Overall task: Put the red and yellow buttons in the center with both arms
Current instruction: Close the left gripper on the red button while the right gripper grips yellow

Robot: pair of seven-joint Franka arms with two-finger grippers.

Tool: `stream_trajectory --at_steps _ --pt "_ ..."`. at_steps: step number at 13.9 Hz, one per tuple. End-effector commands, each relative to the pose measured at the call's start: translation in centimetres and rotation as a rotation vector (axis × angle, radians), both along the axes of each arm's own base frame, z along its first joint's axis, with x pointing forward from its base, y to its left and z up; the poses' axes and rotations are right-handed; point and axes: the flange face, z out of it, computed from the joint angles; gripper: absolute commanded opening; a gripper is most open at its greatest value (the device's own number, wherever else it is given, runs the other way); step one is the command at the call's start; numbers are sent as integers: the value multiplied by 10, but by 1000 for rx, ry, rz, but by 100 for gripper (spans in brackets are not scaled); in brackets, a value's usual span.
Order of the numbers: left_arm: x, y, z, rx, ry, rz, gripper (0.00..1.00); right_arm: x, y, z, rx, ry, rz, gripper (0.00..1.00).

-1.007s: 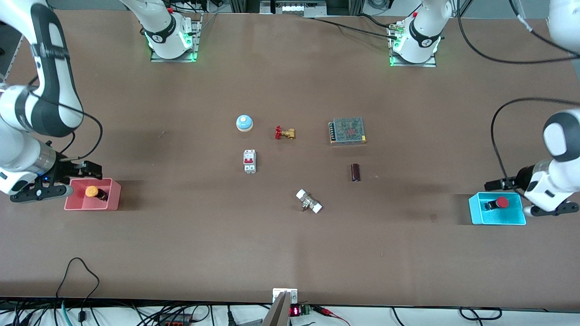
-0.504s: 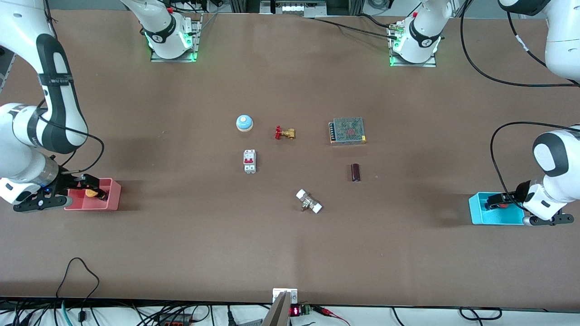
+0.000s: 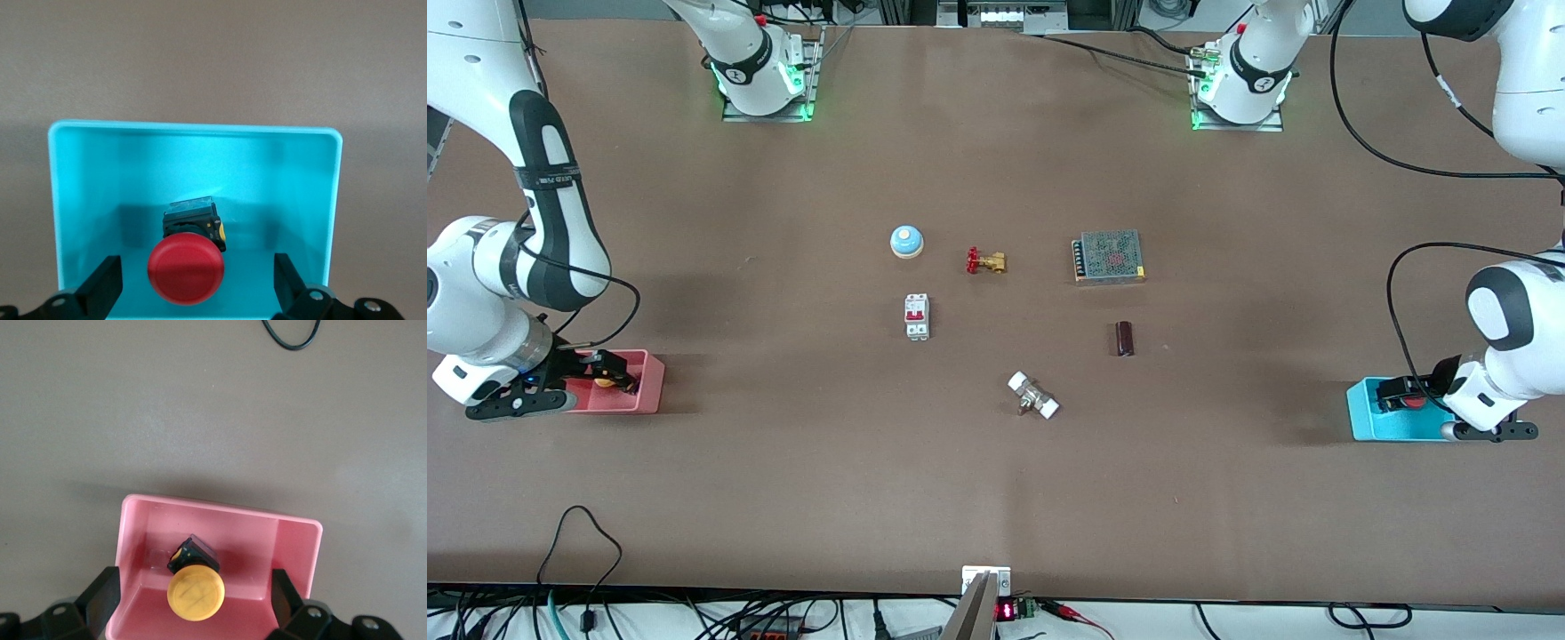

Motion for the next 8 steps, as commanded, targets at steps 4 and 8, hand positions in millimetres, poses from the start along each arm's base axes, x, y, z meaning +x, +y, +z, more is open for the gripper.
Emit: stream_trajectory --at_steps 4,8 --pt "5 8 -6 30 -26 -87 96 -8 -4 -15 -2 7 12 100" --pt "5 9 -19 28 -35 -106 89 -9 -7 -18 -2 5 8 100"
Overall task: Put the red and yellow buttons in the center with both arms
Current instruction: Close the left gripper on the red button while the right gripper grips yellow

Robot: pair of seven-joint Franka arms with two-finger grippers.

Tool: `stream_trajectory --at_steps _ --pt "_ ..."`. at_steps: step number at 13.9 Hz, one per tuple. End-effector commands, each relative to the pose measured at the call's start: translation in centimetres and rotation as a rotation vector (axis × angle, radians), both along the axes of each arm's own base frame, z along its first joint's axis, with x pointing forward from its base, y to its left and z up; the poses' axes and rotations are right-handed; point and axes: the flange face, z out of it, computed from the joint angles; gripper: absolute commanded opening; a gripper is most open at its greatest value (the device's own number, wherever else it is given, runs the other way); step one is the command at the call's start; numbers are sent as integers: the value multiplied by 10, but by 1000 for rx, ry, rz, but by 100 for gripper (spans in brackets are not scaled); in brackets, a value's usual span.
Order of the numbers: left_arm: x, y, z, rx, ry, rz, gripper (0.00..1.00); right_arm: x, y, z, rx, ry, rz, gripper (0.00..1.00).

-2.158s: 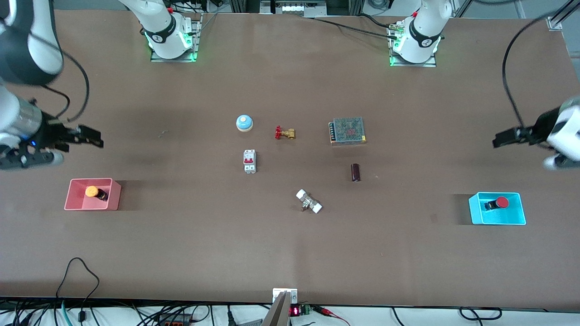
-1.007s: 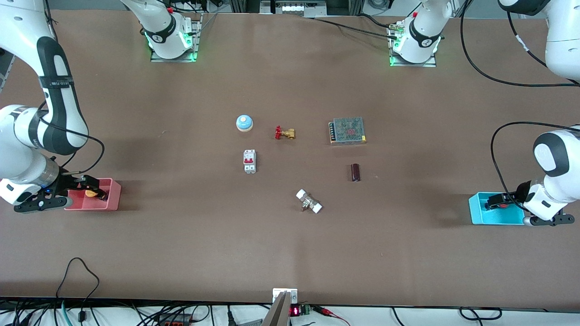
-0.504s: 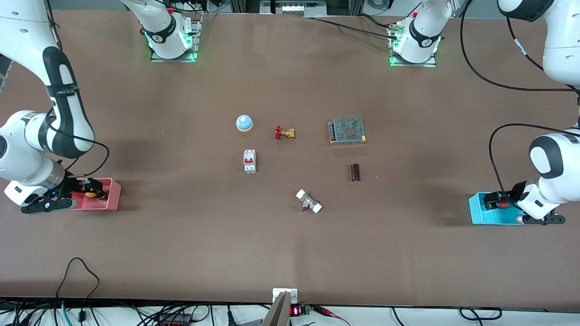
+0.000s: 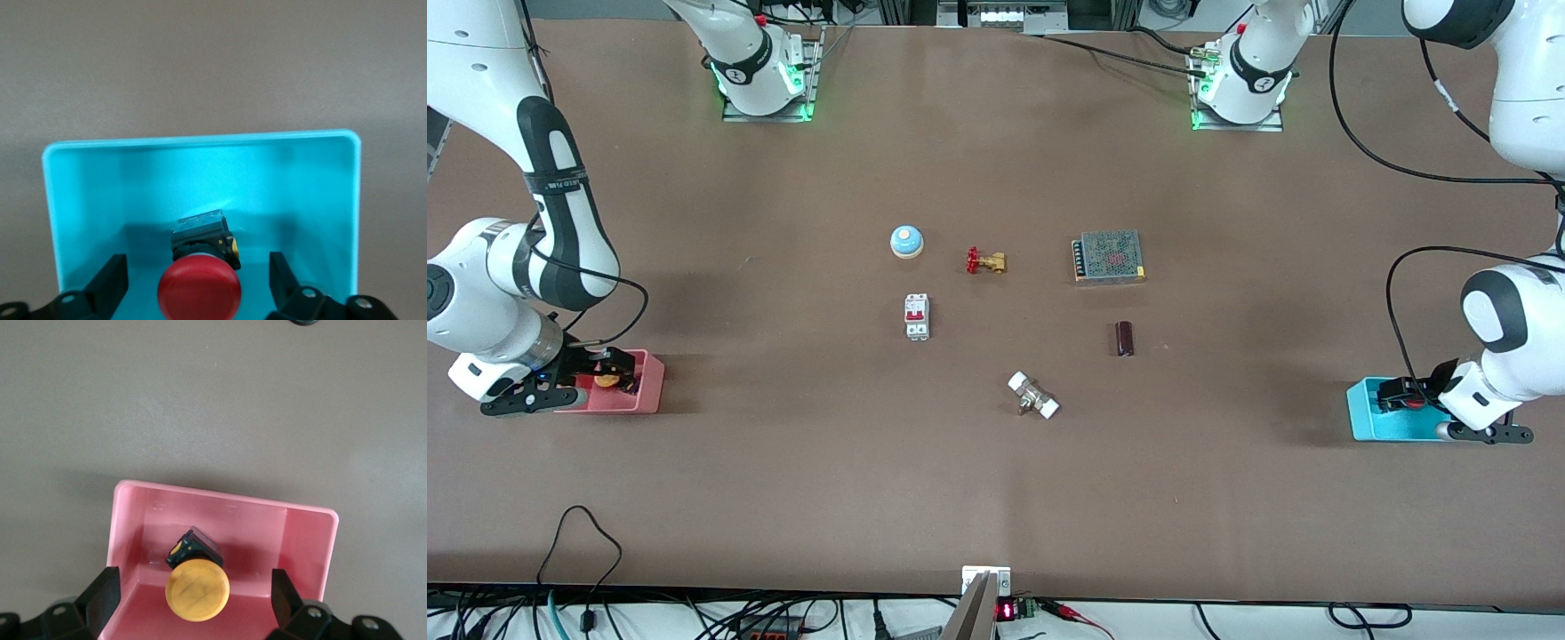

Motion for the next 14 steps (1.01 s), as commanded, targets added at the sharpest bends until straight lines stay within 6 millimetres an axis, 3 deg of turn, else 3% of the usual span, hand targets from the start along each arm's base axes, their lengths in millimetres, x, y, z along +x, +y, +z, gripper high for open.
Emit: stream_trajectory --at_steps 1,5,8,13,14 --pt "5 -1 -3 19 -7 -35 84 -2 -6 -2 -5 -10 11 100" --pt "4 -1 -5 16 -3 -30 61 -3 -8 -11 -4 -6 8 100" --pt "2 -1 -7 16 2 -36 51 -3 -8 -12 -4 -6 8 97" --pt "1 -2 -6 19 5 -47 41 -3 -8 -16 -6 0 33 72" --pt "1 -2 -6 19 7 -48 38 -4 -8 -17 -5 2 33 71"
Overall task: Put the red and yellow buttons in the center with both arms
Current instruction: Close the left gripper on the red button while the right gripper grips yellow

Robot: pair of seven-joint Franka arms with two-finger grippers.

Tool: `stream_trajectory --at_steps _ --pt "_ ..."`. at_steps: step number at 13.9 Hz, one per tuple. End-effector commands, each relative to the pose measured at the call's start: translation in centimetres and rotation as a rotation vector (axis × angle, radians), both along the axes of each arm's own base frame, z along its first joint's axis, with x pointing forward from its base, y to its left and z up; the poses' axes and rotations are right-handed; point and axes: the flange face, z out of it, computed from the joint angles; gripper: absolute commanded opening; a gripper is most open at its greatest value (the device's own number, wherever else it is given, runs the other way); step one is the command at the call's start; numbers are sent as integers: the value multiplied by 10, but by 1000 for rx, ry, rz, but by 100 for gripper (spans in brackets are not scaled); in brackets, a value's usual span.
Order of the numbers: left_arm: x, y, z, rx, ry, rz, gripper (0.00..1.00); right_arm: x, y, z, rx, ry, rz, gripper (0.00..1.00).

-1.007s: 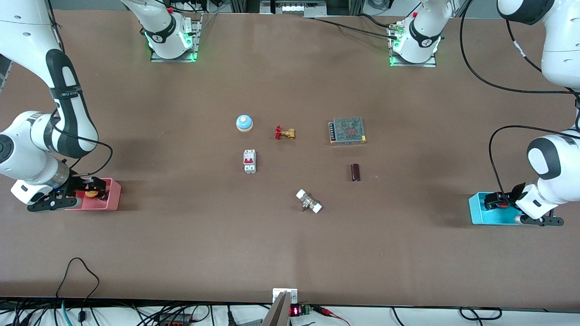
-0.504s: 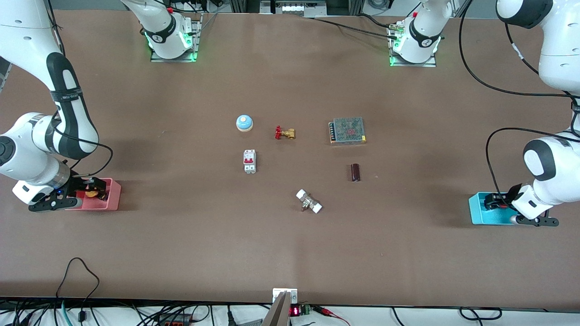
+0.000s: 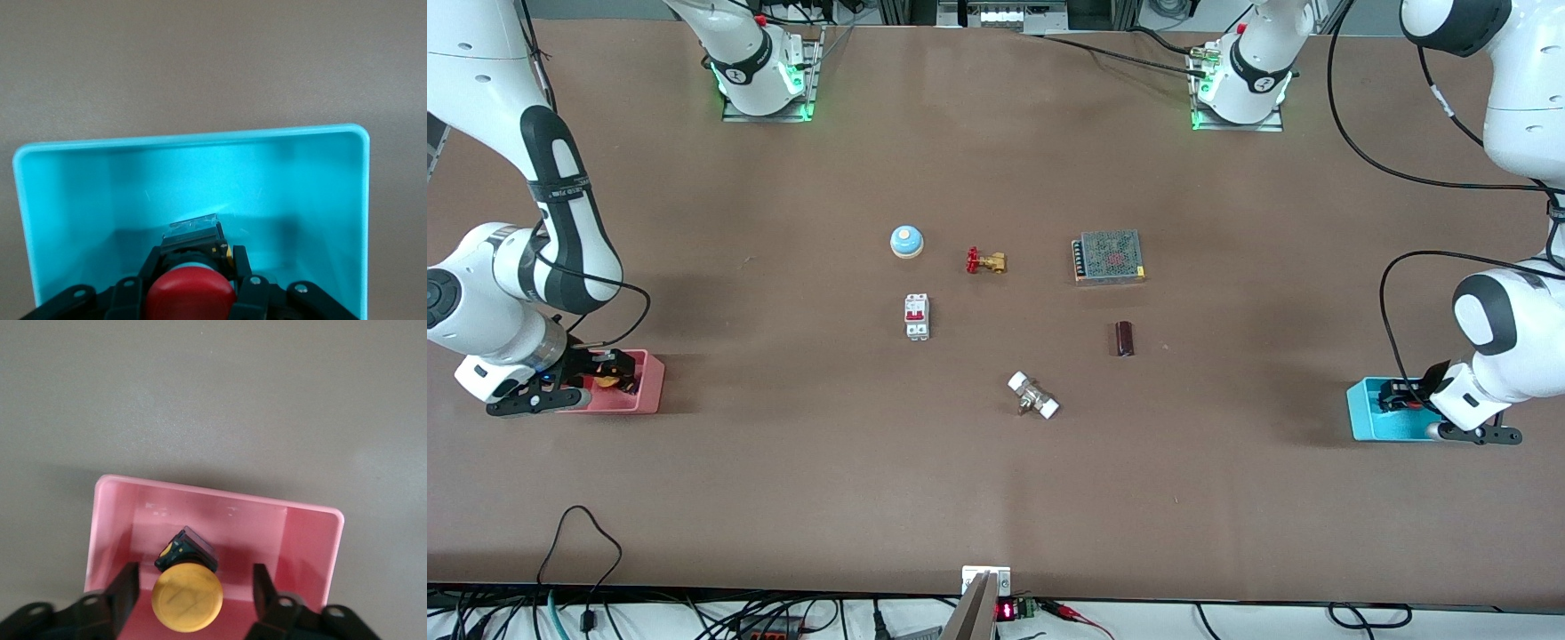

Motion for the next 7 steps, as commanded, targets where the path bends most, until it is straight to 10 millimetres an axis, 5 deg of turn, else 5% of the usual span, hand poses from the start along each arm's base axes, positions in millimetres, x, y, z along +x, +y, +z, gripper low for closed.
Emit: stream_trajectory --at_steps 1,5,7 --pt "0 0 2 20 7 -31 37 -2 -2 -2 -2 -4 25 68" --pt "-6 -3 28 28 -6 -32 31 -2 -2 -2 -3 -4 27 51" --pt "-7 -7 66 45 -44 -35 31 -2 -2 -2 -3 -4 29 45"
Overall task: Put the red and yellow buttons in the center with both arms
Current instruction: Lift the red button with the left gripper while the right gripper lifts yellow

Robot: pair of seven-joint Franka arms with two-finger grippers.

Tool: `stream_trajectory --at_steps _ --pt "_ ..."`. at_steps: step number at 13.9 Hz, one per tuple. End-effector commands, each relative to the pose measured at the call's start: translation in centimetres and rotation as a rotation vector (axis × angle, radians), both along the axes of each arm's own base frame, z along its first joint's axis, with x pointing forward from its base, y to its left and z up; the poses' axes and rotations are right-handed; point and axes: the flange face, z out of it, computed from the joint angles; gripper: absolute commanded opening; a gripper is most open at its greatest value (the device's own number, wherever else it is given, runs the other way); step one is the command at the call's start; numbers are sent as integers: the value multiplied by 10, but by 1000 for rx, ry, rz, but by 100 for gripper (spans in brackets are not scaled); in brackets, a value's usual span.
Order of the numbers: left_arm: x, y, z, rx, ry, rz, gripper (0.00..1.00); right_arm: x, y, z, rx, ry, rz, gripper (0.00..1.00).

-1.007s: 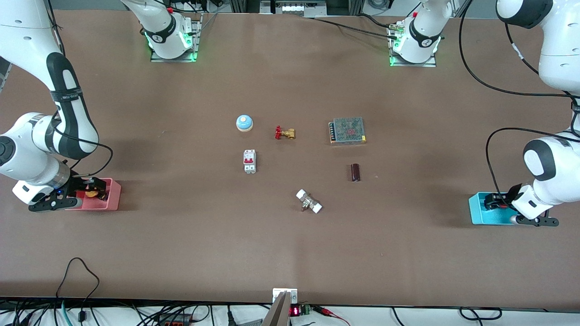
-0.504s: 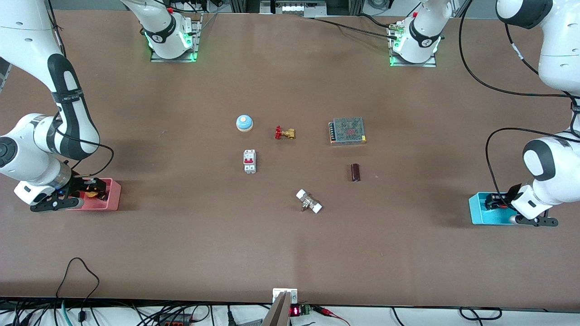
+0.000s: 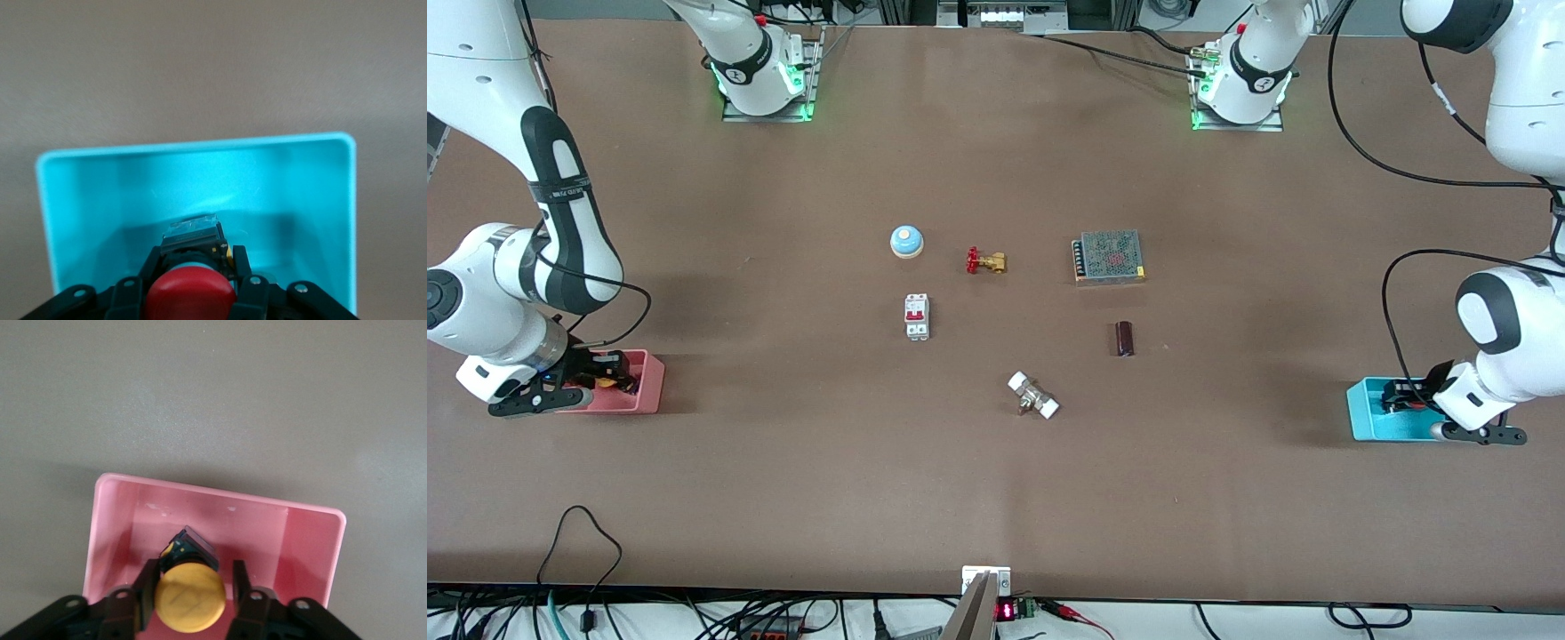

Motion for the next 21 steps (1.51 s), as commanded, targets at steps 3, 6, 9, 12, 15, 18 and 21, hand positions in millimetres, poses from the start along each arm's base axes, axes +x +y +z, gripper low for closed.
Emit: stream_trajectory --at_steps 3,6,9,12,15,18,21 --pt "-17 -10 112 50 -34 -27 31 -2 -2 -1 -4 -3 43 38" --pt "-37 -48 133 17 75 -4 31 -2 -2 -2 -3 -1 45 35" --pt "-68 -104 111 -1 150 -3 31 1 -2 9 2 -12 40 33" --pt "-86 -152 102 -73 184 55 31 -4 -4 46 16 32 55 33" --pt "-97 -184 70 -102 162 38 32 -16 7 119 42 87 60 33" --pt "-115 -186 33 -92 92 47 32 -21 65 173 74 124 1 33" --pt "-129 -191 4 -83 44 46 32 -22 159 179 86 134 -99 33"
